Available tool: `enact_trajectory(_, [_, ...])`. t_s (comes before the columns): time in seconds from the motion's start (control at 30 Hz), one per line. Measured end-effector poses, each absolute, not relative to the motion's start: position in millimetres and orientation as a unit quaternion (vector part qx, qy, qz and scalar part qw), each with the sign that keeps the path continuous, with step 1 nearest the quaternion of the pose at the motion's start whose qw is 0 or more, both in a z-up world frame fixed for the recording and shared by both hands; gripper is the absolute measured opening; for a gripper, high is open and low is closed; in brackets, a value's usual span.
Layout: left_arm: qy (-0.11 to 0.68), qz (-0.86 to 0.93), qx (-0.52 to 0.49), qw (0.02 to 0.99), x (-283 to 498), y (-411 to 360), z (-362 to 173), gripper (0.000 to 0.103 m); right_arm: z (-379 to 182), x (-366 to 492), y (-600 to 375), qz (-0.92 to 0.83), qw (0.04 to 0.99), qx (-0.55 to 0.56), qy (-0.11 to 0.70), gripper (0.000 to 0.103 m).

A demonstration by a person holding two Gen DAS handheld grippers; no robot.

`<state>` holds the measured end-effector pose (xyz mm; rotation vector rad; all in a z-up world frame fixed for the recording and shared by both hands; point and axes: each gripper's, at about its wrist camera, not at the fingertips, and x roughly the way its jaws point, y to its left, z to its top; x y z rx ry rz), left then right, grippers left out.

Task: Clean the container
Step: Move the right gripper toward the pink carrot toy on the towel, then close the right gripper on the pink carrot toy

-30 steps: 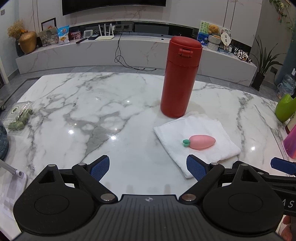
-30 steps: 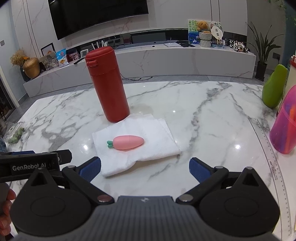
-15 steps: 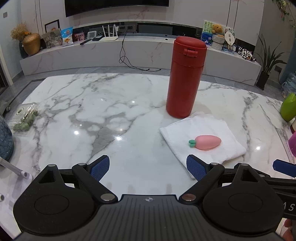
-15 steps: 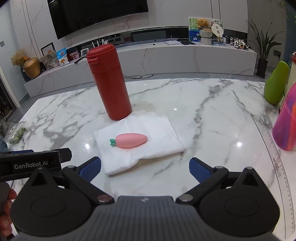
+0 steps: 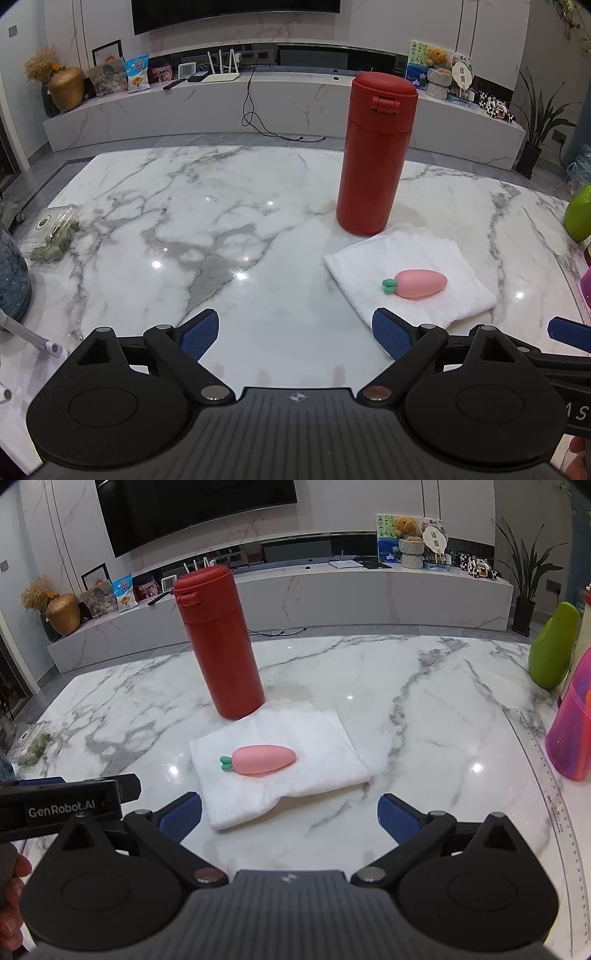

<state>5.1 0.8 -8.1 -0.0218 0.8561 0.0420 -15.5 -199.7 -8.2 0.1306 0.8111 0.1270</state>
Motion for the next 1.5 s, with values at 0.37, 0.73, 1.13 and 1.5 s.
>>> enact_trajectory(0.37, [0.428, 0.025, -0.017, 0.903, 11, 6, -12, 0.092, -12, -3, -196, 0.075, 0.912, 0.053, 0.400, 0.102])
enact_trajectory(0.73, [0.429, 0.044, -0.010, 0.902, 21, 12, -15, 0.091, -14, 21, -185, 0.104, 0.909, 0.031, 0.402, 0.102])
enact_trajectory(1.13, [0.439, 0.057, -0.018, 0.897, 32, 24, -21, 0.092, -20, 41, -166, 0.160, 0.911, -0.043, 0.377, 0.088])
enact_trajectory(1.5, [0.439, 0.046, -0.038, 0.897, 33, 29, -17, 0.092, -38, 64, -158, 0.238, 0.891, -0.105, 0.373, 0.052])
